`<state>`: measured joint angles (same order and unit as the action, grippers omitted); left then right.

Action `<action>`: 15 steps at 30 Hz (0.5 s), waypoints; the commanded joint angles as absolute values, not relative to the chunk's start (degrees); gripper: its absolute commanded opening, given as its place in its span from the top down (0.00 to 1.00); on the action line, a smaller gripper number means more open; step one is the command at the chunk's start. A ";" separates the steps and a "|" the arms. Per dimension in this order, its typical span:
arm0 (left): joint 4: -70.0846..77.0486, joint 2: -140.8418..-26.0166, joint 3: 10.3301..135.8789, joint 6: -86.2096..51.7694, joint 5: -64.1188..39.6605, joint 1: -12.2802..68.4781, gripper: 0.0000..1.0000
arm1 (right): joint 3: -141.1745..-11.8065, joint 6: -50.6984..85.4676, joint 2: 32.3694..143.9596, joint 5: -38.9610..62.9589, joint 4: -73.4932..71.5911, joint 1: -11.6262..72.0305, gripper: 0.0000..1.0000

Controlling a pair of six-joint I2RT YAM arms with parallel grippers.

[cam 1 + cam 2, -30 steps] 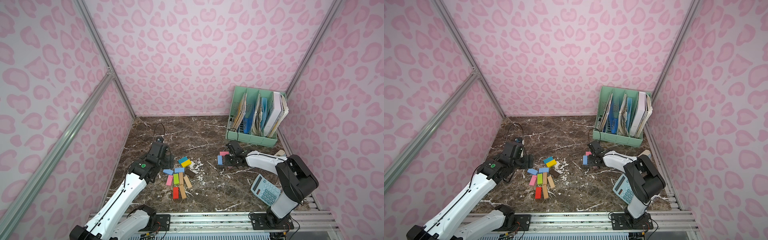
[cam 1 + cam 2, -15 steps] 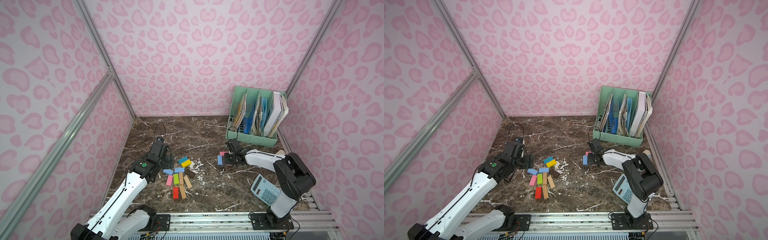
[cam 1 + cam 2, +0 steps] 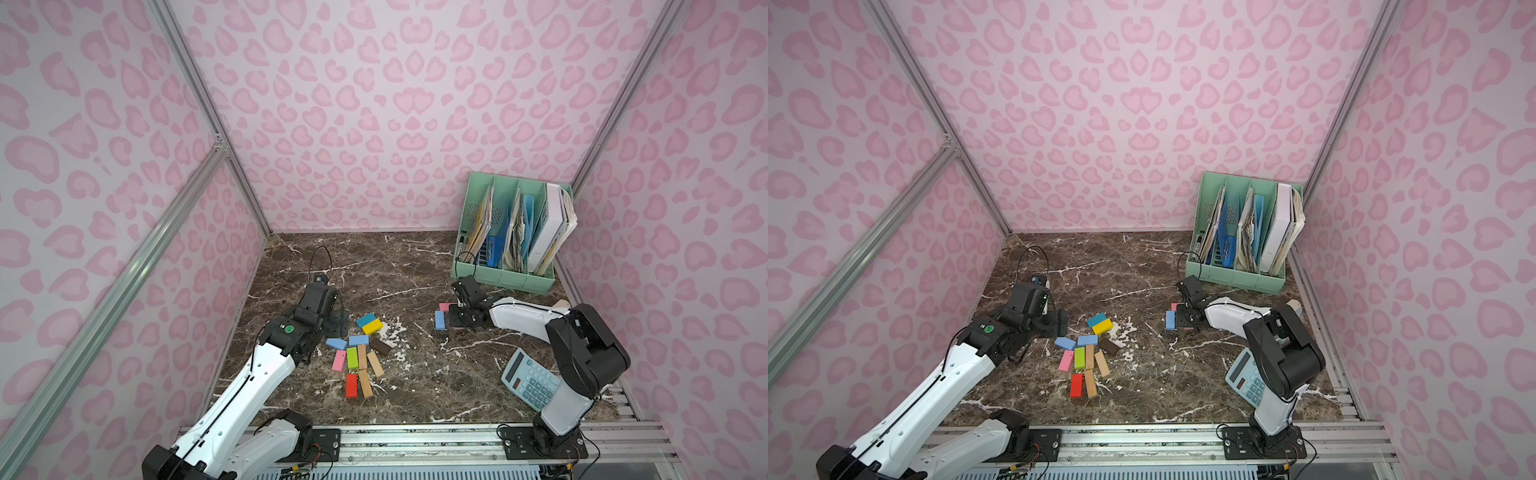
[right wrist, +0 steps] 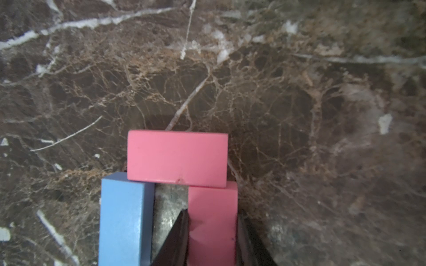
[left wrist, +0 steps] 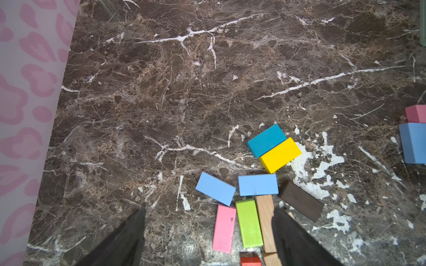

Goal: Assemble the number 8 with building blocks
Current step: Assemble the building block at the center of the board.

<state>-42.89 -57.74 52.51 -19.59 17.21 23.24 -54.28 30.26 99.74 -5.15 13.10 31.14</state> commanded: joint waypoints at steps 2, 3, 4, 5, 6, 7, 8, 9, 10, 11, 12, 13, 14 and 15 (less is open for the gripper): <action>-42.72 -57.83 52.84 -19.86 16.72 23.28 0.10 | -54.44 30.37 99.95 -5.19 14.85 31.15 0.60; -42.72 -57.86 52.91 -19.86 16.70 23.28 0.10 | -54.57 30.41 99.96 -5.10 14.90 31.11 0.58; -42.74 -57.79 52.88 -19.86 16.70 23.28 0.10 | -54.50 30.51 99.94 -5.10 15.00 31.16 0.56; -42.72 -57.87 52.91 -19.86 16.70 23.27 0.11 | -54.56 30.58 99.94 -4.98 15.02 31.11 0.54; -42.78 -57.82 52.91 -19.86 16.61 23.27 0.10 | -54.59 30.67 99.94 -4.86 15.11 31.11 0.53; -42.77 -57.83 52.85 -19.82 16.61 23.31 0.10 | -54.62 30.70 99.96 -4.79 15.19 31.18 0.51; -42.79 -57.81 52.91 -19.86 16.61 23.27 0.10 | -54.65 30.74 99.85 -4.67 15.20 31.12 0.50; -42.72 -57.83 52.89 -19.86 16.53 23.27 0.10 | -54.67 30.84 99.82 -4.59 15.37 31.12 0.50; -42.78 -57.83 52.91 -19.86 16.60 23.24 0.10 | -54.82 30.85 99.68 -4.53 15.50 31.12 0.49; -42.74 -57.79 52.90 -19.86 16.52 23.25 0.10 | -54.90 30.94 99.46 -4.40 15.60 31.12 0.49; -42.78 -57.81 52.93 -19.83 16.53 23.31 0.10 | -55.00 30.92 99.18 -4.20 15.72 31.10 0.49; -42.72 -57.80 52.90 -19.86 16.50 23.29 0.10 | -55.12 31.02 98.84 -3.95 15.81 31.12 0.48; -42.80 -57.83 52.87 -19.86 16.44 23.29 0.10 | -55.28 31.05 98.33 -3.78 15.97 31.12 0.48; -42.72 -57.81 52.96 -19.86 16.44 23.26 0.10 | -55.55 31.09 97.78 -3.65 16.29 31.16 0.47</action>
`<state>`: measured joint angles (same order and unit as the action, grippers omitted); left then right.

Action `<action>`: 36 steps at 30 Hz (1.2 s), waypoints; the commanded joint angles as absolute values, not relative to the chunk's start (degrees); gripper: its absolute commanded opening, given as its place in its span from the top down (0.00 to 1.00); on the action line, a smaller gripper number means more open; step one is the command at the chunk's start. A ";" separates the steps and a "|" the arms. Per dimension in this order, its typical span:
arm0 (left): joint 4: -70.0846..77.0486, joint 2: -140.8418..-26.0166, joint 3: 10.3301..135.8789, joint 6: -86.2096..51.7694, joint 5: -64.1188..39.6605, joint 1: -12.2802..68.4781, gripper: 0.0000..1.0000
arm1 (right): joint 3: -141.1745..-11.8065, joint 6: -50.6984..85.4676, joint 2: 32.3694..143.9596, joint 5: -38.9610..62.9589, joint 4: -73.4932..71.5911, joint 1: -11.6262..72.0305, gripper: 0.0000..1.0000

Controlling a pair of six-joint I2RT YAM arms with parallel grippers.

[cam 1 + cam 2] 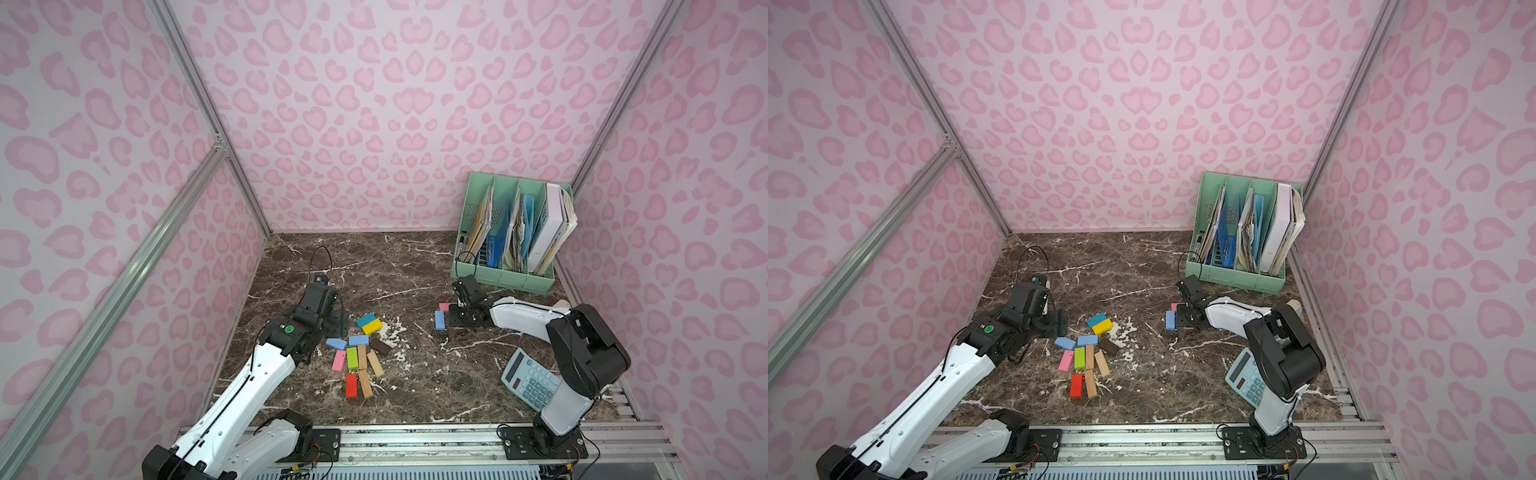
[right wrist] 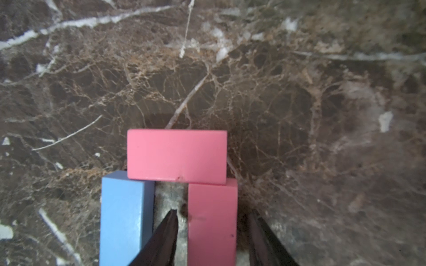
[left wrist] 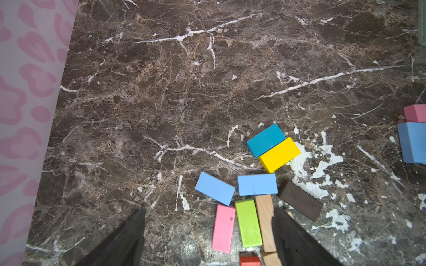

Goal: Assemble the number 8 with building blocks
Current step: Assemble the building block at the center of the board, then adjust the building block at the center of the board.

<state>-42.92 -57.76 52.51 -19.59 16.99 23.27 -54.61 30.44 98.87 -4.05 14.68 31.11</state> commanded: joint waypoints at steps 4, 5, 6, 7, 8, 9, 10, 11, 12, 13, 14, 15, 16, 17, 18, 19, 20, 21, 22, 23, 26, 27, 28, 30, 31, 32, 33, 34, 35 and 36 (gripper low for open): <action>-42.72 -57.83 52.92 -19.86 16.52 23.22 0.10 | -56.72 30.92 94.58 -3.43 17.53 31.11 0.45; -42.85 -57.82 52.98 -19.88 16.58 23.21 0.10 | -56.99 30.72 93.65 -3.43 17.90 31.18 0.43; -42.89 -57.83 52.95 -19.86 16.61 23.27 0.10 | -57.18 30.44 92.74 -3.36 18.32 31.23 0.41; -42.87 -57.82 52.93 -19.86 16.70 23.25 0.10 | -57.30 30.11 92.00 -3.39 18.74 31.33 0.39; -42.85 -57.83 52.99 -19.86 16.75 23.22 0.10 | -57.43 29.82 91.32 -3.56 19.28 31.44 0.36; -42.83 -57.75 52.99 -19.86 16.79 23.24 0.10 | -57.35 29.58 90.69 -3.91 19.72 31.55 0.33; -42.93 -57.71 52.95 -19.80 16.87 23.28 0.09 | -57.23 29.31 90.07 -4.32 20.14 31.70 0.31; -42.93 -57.59 52.97 -19.90 16.96 23.21 0.09 | -56.87 29.12 89.60 -4.80 20.42 31.95 0.28; -42.96 -57.64 52.93 -19.95 16.96 23.28 0.09 | -56.48 28.86 89.14 -5.16 20.59 32.24 0.25; -42.94 -57.51 52.93 -19.97 17.05 23.29 0.09 | -56.03 28.83 88.95 -5.34 20.67 32.52 0.23; -42.91 -57.56 52.91 -19.94 17.05 23.26 0.09 | -55.48 28.83 88.76 -5.52 20.91 32.84 0.20; -42.97 -57.57 52.96 -19.91 17.05 23.27 0.08 | -54.99 28.96 88.75 -5.77 21.05 33.26 0.18; -42.91 -57.56 53.00 -19.97 17.05 23.23 0.08 | -54.55 29.07 88.72 -6.09 21.09 33.75 0.17; -43.01 -57.48 52.93 -19.95 17.14 23.24 0.07 | -53.92 29.20 88.81 -6.53 21.18 34.34 0.16; -43.02 -57.48 52.93 -19.96 17.14 23.23 0.07 | -53.56 29.41 89.02 -6.83 21.18 35.04 0.15; -42.99 -57.44 52.94 -19.95 17.15 23.22 0.07 | -53.21 29.53 89.17 -7.09 21.18 35.59 0.14; -43.06 -57.44 52.90 -19.95 17.19 23.27 0.07 | -52.87 29.68 89.44 -7.56 21.18 36.19 0.13; -43.03 -57.36 52.91 -19.95 17.14 23.28 0.07 | -52.72 30.02 89.70 -8.17 21.25 36.67 0.13; -42.98 -57.35 52.90 -19.95 17.14 23.23 0.07 | -52.52 30.27 89.93 -8.55 21.23 37.05 0.13; -42.98 -57.30 52.89 -19.95 17.14 23.28 0.07 | -52.41 30.43 90.21 -8.82 21.36 37.34 0.13; -43.11 -57.28 52.91 -19.92 17.05 23.22 0.07 | -51.85 30.94 90.84 -9.18 21.16 37.92 0.12; -43.09 -57.21 52.91 -19.95 16.96 23.27 0.07 | -51.86 31.10 91.16 -9.43 21.18 38.01 0.12; -43.10 -57.19 52.88 -19.95 16.96 23.26 0.07 | -51.88 31.17 91.42 -9.70 21.30 38.14 0.12; -43.08 -57.12 52.77 -19.98 16.96 23.26 0.07 | -51.86 31.20 91.96 -10.22 21.46 38.47 0.12; -43.08 -57.12 52.82 -19.96 16.96 23.24 0.07 | -51.86 31.29 92.15 -10.49 21.61 38.58 0.12; -43.15 -57.08 52.78 -19.95 16.96 23.22 0.07 | -51.90 31.29 92.43 -10.62 21.71 38.68 0.12; -43.10 -57.13 52.81 -19.95 16.96 23.27 0.07 | -51.88 31.29 92.59 -10.72 21.71 38.76 0.12; -43.14 -57.12 52.80 -19.95 16.96 23.22 0.07 | -51.83 31.28 92.67 -10.72 21.71 38.88 0.12; -43.11 -57.13 52.80 -19.95 16.96 23.28 0.07 | -51.75 31.29 92.77 -10.72 21.67 38.84 0.12; -43.13 -57.19 52.78 -19.95 16.96 23.22 0.07 | -51.70 31.29 92.89 -10.72 21.62 38.86 0.12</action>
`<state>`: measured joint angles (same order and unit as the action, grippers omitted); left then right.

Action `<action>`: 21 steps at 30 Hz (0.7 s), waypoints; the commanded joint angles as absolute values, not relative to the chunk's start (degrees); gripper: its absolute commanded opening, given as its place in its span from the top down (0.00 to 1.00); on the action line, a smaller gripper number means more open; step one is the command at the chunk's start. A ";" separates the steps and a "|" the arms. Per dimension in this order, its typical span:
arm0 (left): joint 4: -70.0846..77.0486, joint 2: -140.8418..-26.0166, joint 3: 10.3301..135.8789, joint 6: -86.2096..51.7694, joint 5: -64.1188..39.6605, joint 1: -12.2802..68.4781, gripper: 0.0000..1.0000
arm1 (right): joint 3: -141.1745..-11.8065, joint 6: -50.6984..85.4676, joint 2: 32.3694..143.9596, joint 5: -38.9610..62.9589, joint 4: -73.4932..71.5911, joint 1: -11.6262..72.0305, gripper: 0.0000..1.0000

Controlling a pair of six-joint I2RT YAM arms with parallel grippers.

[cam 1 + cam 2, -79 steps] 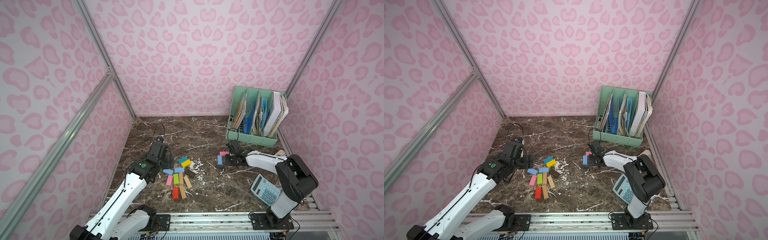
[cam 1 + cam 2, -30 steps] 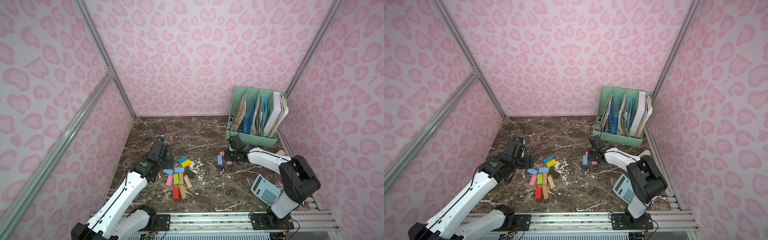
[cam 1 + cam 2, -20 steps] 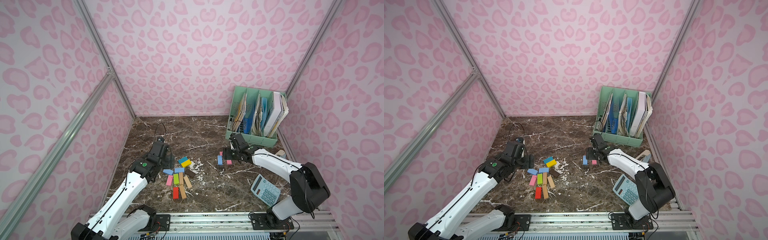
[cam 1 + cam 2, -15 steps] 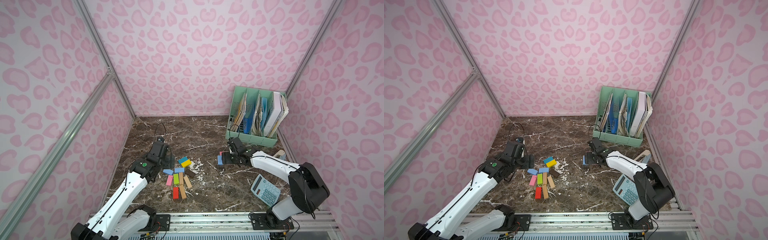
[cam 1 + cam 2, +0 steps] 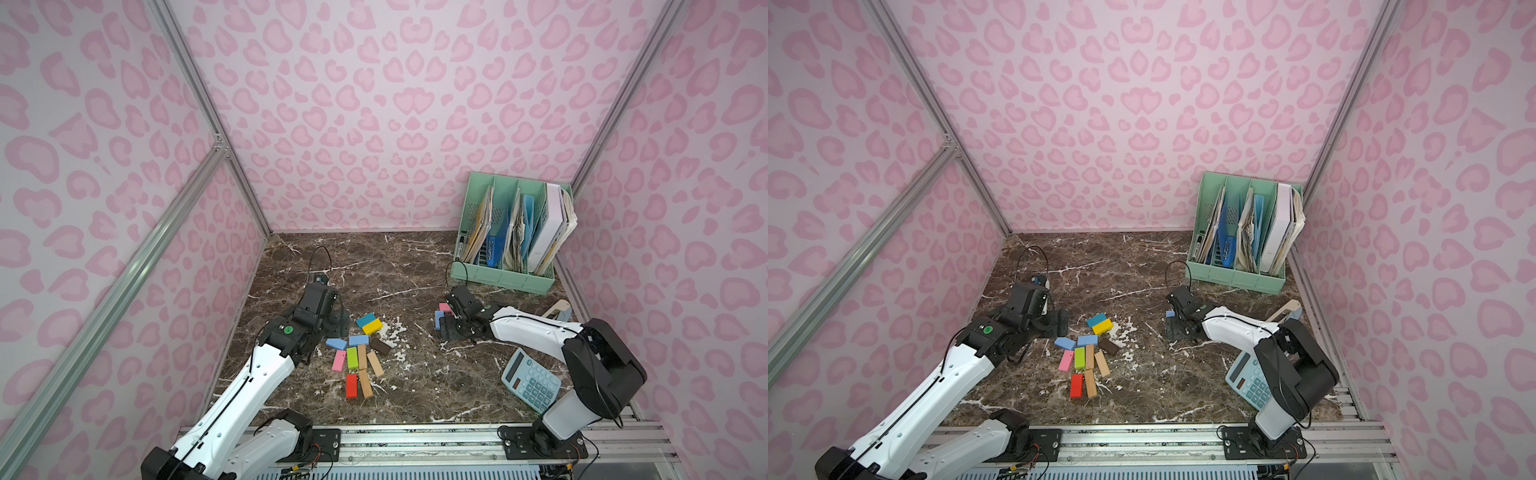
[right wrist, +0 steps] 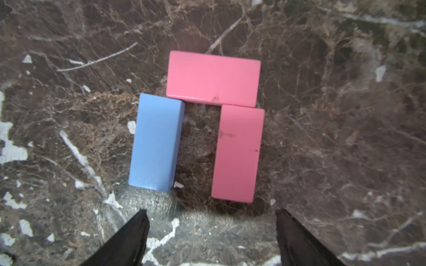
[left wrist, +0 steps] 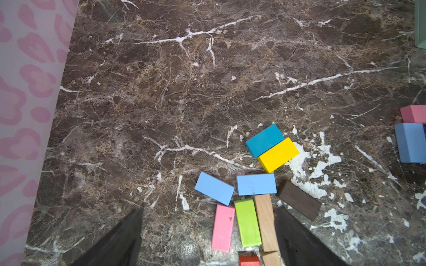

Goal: Assemble the number 8 with building blocks
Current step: Adjust the building block at the center of the board.

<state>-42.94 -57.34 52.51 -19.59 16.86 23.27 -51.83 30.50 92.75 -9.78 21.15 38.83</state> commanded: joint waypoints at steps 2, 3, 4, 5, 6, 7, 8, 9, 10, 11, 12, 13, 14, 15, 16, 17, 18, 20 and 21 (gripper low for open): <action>-43.13 -57.22 52.81 -19.97 16.92 23.23 0.07 | -51.51 31.29 93.00 -10.81 21.53 38.87 0.12; -43.09 -57.22 52.82 -19.95 16.92 23.25 0.07 | -51.51 31.29 93.16 -10.81 21.61 38.85 0.12; -43.07 -57.23 52.83 -19.95 16.96 23.29 0.07 | -51.63 31.22 93.31 -10.89 21.62 38.92 0.12; -43.11 -57.30 52.82 -19.96 16.92 23.21 0.07 | -51.65 31.15 93.45 -10.90 21.60 38.89 0.12; -43.14 -57.30 52.76 -19.96 16.89 23.27 0.07 | -51.63 31.20 93.59 -10.97 21.62 38.88 0.12; -43.10 -57.26 52.81 -19.95 16.88 23.24 0.07 | -51.68 31.19 93.73 -11.03 21.62 38.86 0.12; -43.14 -57.30 52.76 -19.95 16.96 23.29 0.07 | -51.68 31.20 93.84 -11.07 21.62 38.91 0.12; -43.15 -57.30 52.78 -19.95 16.95 23.24 0.07 | -51.74 31.13 94.00 -11.06 21.54 38.89 0.12; -43.15 -57.30 52.82 -19.95 16.96 23.27 0.07 | -51.77 31.10 94.13 -11.15 21.53 38.87 0.12; -43.11 -57.23 52.78 -19.95 16.96 23.18 0.07 | -51.79 31.11 94.18 -11.16 21.54 38.85 0.12; -43.07 -57.27 52.74 -19.95 16.96 23.33 0.07 | -51.82 31.11 94.26 -11.25 21.49 38.90 0.12; -43.11 -57.27 52.84 -19.95 16.97 23.22 0.07 | -51.84 31.11 94.27 -11.40 21.53 38.89 0.12; -43.12 -57.28 52.82 -19.95 16.97 23.24 0.07 | -51.77 31.08 94.38 -11.50 21.53 38.91 0.12; -43.11 -57.34 52.82 -19.91 16.96 23.29 0.07 | -51.77 31.10 94.43 -11.60 21.53 38.90 0.12; -43.18 -57.37 52.82 -19.95 16.96 23.23 0.07 | -51.81 31.18 94.42 -11.69 21.49 38.85 0.12; -43.24 -57.39 52.86 -19.95 16.96 23.28 0.07 | -51.85 31.20 94.55 -11.77 21.38 38.85 0.12; -43.24 -57.39 52.88 -19.97 16.96 23.26 0.07 | -51.88 31.20 94.64 -11.93 21.44 38.87 0.12; -43.17 -57.33 52.84 -19.95 16.96 23.28 0.07 | -51.90 31.20 94.74 -12.12 21.36 38.85 0.11; -43.19 -57.31 52.91 -19.95 16.96 23.29 0.07 | -51.85 31.20 94.91 -12.11 21.34 38.88 0.11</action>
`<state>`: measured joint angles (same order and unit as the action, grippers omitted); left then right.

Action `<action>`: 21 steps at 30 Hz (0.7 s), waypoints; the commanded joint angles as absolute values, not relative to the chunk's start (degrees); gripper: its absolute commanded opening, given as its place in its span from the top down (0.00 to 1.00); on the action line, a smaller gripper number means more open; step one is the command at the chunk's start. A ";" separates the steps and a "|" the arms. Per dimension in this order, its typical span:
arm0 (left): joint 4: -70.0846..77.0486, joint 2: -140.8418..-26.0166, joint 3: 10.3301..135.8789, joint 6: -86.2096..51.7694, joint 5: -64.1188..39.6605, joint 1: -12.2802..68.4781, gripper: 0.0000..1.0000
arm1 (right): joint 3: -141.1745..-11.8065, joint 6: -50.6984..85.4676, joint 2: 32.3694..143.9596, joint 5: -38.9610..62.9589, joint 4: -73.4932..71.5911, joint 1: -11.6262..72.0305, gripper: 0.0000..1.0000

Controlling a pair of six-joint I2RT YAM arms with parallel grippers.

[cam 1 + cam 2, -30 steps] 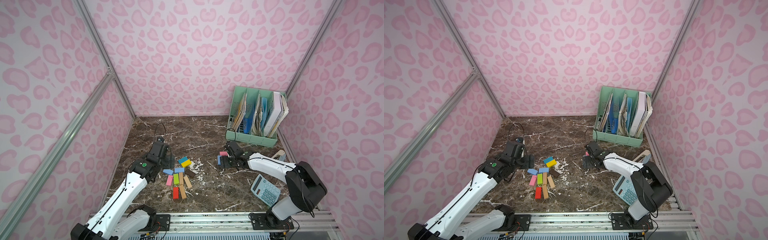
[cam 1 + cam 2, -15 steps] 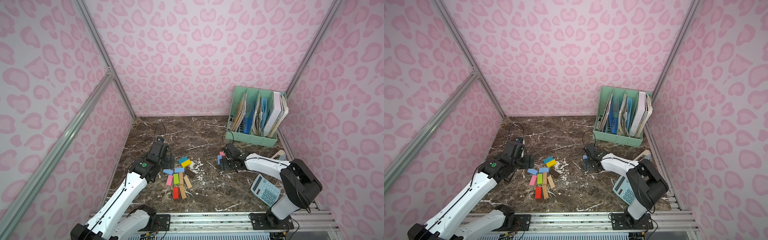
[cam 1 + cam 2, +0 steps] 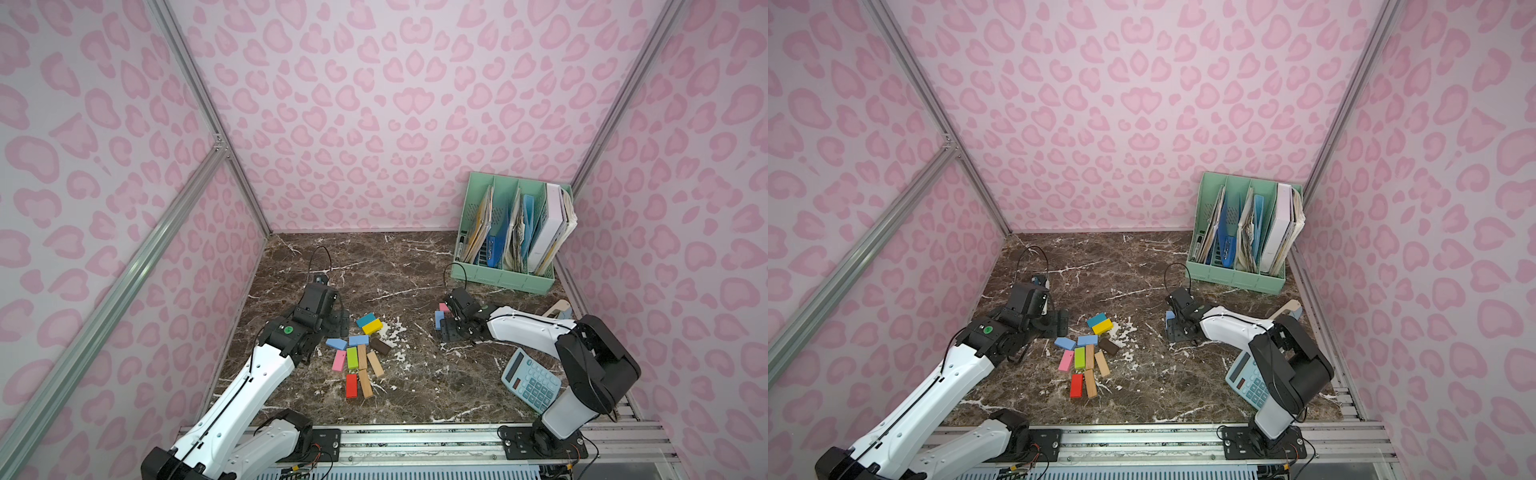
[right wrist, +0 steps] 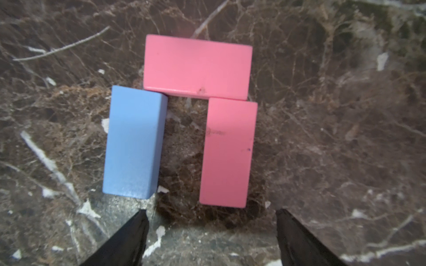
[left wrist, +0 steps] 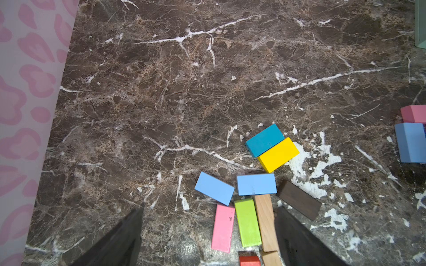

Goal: Assemble the number 8 with building blocks
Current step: Adjust the building block at the center of the board.

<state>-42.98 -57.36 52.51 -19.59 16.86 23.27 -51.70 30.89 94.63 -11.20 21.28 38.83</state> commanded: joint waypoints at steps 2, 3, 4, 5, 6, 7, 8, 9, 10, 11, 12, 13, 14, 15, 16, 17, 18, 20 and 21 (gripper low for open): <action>-43.22 -57.33 52.83 -19.95 16.91 23.25 0.07 | -51.77 31.20 95.00 -12.20 21.24 38.88 0.11; -43.21 -57.34 52.83 -19.95 16.89 23.24 0.07 | -51.89 31.20 95.05 -12.21 21.33 38.85 0.12; -43.19 -57.39 52.82 -19.97 16.94 23.22 0.07 | -51.90 31.20 95.13 -12.22 21.34 38.85 0.12; -43.17 -57.33 52.82 -19.95 16.88 23.27 0.07 | -51.92 31.15 95.10 -12.29 21.28 38.86 0.11; -43.21 -57.34 52.91 -20.00 16.92 23.30 0.07 | -51.86 31.20 95.04 -12.35 21.22 38.90 0.12; -43.19 -57.23 52.86 -19.95 16.92 23.25 0.07 | -51.88 31.25 94.98 -12.39 21.26 38.93 0.11; -43.22 -57.28 52.83 -20.00 16.96 23.24 0.07 | -51.91 31.29 94.96 -12.52 21.27 38.85 0.12; -43.24 -57.22 52.84 -19.95 16.93 23.29 0.07 | -51.90 31.35 95.00 -12.72 21.22 38.86 0.11; -43.21 -57.25 52.79 -19.95 16.92 23.33 0.07 | -51.86 31.38 94.88 -12.79 21.18 38.79 0.12; -43.20 -57.30 52.81 -19.95 16.92 23.26 0.07 | -51.91 31.29 94.86 -12.81 21.05 38.76 0.12; -43.22 -57.28 52.82 -19.95 16.96 23.22 0.07 | -51.87 31.38 94.87 -12.83 21.05 38.76 0.12; -43.30 -57.24 52.82 -19.96 16.96 23.28 0.07 | -51.93 31.38 94.87 -12.91 21.01 38.68 0.12; -43.24 -57.30 52.81 -19.95 16.96 23.29 0.07 | -51.93 31.42 94.85 -12.83 21.01 38.59 0.11; -43.28 -57.30 52.81 -20.00 16.96 23.22 0.07 | -51.91 31.45 94.92 -12.88 20.88 38.58 0.12; -43.33 -57.28 52.80 -19.95 16.96 23.26 0.07 | -51.92 31.46 94.92 -13.00 20.87 38.59 0.12; -43.31 -57.26 52.82 -19.95 16.96 23.29 0.07 | -51.90 31.46 94.84 -12.96 20.83 38.50 0.12; -43.32 -57.24 52.78 -19.95 16.96 23.27 0.07 | -51.92 31.46 94.91 -13.01 20.82 38.51 0.12; -43.32 -57.27 52.82 -19.96 16.96 23.29 0.07 | -51.86 31.54 94.87 -13.01 20.83 38.42 0.11; -43.32 -57.30 52.77 -19.95 17.01 23.22 0.07 | -51.86 31.46 94.89 -13.01 20.91 38.45 0.12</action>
